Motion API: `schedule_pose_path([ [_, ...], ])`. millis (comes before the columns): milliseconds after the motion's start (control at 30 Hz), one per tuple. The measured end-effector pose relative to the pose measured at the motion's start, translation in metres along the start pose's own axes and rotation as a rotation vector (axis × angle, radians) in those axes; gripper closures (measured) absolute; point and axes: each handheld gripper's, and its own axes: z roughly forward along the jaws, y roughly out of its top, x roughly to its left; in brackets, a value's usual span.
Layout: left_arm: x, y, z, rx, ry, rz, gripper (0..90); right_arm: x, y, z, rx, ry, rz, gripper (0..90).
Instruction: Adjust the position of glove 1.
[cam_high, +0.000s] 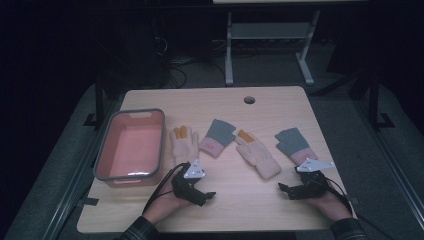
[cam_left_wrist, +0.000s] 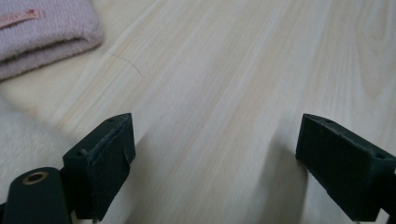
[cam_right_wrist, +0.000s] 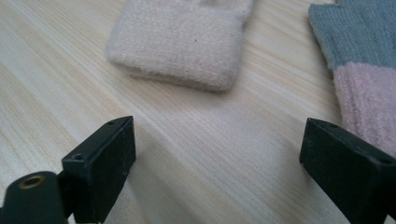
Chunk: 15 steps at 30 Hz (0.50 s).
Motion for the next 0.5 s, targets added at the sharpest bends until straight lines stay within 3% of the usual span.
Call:
schedule_pose_path([
  [233,0.002,-0.007,-0.004,-0.027,-0.002,-0.010,11.1,0.000,0.001,0.000,0.007,0.000,-0.004,10.5],
  [367,0.002,-0.007,-0.005,-0.021,0.002,-0.006,11.1,-0.002,0.007,-0.001,0.038,0.007,0.008,14.8],
  [500,0.002,-0.007,-0.005,-0.022,0.003,-0.006,11.1,-0.002,0.012,-0.005,0.019,0.003,0.012,20.9],
])
